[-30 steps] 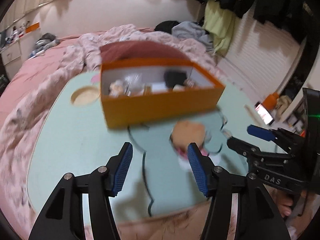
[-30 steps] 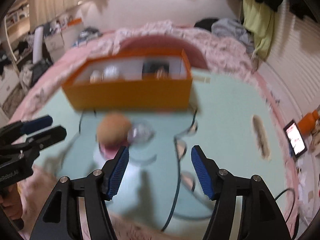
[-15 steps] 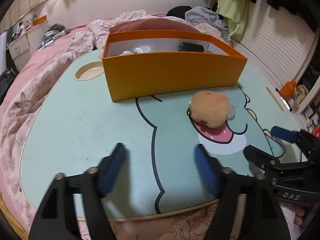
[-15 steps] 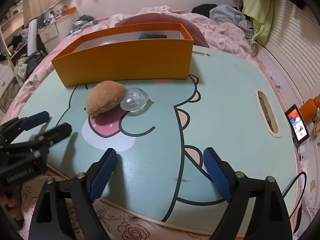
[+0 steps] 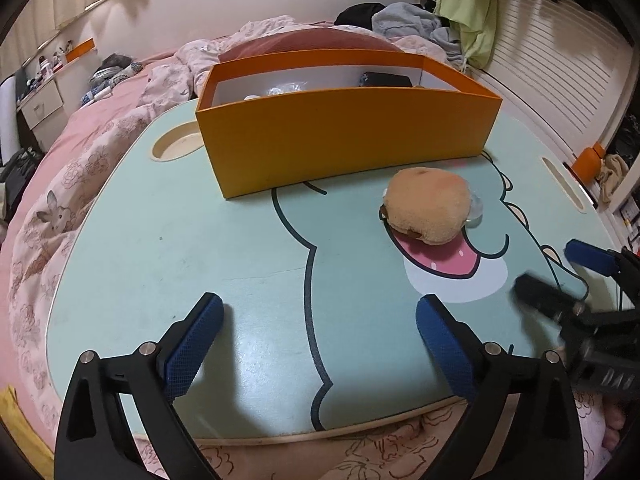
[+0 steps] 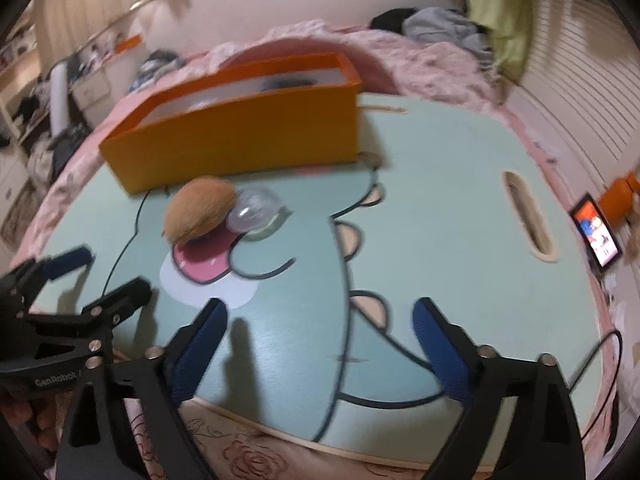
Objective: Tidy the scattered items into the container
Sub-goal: 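Grasp the tan plush ball with the left tool while the right tool grasps the clear round item, then carry plush ball and clear item into the orange box and open both tools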
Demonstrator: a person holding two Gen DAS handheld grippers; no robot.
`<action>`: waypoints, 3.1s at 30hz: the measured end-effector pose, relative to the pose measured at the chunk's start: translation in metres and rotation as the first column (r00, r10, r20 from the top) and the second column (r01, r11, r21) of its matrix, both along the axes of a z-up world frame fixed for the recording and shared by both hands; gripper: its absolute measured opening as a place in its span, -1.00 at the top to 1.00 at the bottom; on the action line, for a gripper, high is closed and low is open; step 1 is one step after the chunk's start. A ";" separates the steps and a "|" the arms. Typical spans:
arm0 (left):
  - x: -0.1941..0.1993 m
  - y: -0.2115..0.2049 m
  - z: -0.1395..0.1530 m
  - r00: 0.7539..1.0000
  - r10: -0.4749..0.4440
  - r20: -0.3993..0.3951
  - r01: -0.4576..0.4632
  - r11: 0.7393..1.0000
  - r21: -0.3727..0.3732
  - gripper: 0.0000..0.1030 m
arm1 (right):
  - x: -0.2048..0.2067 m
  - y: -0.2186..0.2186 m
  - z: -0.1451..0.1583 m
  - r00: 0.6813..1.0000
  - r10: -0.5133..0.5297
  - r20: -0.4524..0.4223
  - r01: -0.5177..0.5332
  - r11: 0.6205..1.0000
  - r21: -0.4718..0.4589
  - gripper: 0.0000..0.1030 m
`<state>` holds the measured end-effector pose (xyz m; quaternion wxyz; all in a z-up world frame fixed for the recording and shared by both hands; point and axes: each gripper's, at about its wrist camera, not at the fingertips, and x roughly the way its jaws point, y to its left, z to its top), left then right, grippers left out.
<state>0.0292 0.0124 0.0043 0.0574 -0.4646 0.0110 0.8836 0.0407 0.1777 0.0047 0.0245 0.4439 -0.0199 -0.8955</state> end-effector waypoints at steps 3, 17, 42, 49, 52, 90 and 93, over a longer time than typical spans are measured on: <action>-0.001 0.003 0.005 0.999 -0.033 -0.003 0.033 0.999 0.025 -0.88 | 0.008 0.007 0.010 0.998 -0.020 -0.064 0.018 0.999 -0.036 -0.66; -0.047 0.057 0.032 0.989 -0.137 -0.054 0.141 0.987 0.081 -0.55 | 0.013 0.027 0.018 0.992 -0.057 -0.112 0.039 0.987 -0.156 -0.66; 0.001 -0.032 0.060 0.991 -0.021 -0.134 0.047 0.979 0.196 0.12 | 0.002 0.015 0.013 0.998 0.003 -0.061 -0.009 0.994 -0.109 -0.66; 0.007 -0.049 0.069 0.987 0.020 -0.161 0.012 0.981 0.196 0.12 | -0.023 -0.016 0.014 0.993 0.111 -0.029 -0.110 0.993 0.038 -0.66; 0.010 -0.051 0.069 0.986 0.024 -0.165 0.009 0.981 0.193 0.12 | -0.035 -0.021 0.016 0.991 0.132 -0.035 -0.131 0.991 0.040 -0.66; 0.000 -0.037 0.074 0.988 -0.007 -0.153 0.042 0.972 0.230 0.12 | -0.063 -0.030 0.027 0.987 0.157 -0.017 -0.158 0.986 -0.055 0.30; -0.012 -0.034 0.080 0.989 -0.022 -0.149 0.058 0.969 0.239 0.12 | -0.067 -0.030 0.043 0.986 0.161 -0.044 -0.163 0.984 -0.064 0.30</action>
